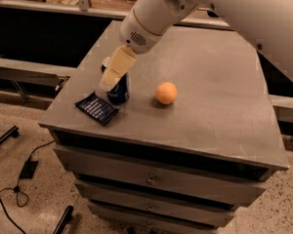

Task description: Move pepsi can near rxbar blueberry

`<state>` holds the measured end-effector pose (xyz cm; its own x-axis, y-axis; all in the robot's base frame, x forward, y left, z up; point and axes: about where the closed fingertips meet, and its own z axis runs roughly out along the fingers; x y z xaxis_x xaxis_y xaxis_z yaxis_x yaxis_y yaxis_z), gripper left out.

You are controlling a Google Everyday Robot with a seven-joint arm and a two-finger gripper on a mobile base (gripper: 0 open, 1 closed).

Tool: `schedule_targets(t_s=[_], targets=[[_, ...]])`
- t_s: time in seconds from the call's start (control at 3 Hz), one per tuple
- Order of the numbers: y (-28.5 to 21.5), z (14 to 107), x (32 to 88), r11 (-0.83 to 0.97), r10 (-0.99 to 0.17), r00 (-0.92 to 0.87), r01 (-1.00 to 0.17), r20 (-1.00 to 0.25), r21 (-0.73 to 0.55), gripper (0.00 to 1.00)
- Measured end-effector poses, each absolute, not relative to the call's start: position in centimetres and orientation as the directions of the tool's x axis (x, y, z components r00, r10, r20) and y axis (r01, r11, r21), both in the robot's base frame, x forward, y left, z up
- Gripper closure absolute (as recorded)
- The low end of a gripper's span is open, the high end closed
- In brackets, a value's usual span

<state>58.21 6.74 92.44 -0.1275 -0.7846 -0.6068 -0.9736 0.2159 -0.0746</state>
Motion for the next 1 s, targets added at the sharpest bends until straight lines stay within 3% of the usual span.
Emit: schedule_targets(t_s=[0.33,1.0], targets=[[6.1,93.1,58.3,0.188,-0.760,-0.093,-0.979,-0.643,-0.081,0.00],[1.1,97.5,57.7,0.153,-0.597,0.080,-0.965,-0.798,-0.211,0.00]])
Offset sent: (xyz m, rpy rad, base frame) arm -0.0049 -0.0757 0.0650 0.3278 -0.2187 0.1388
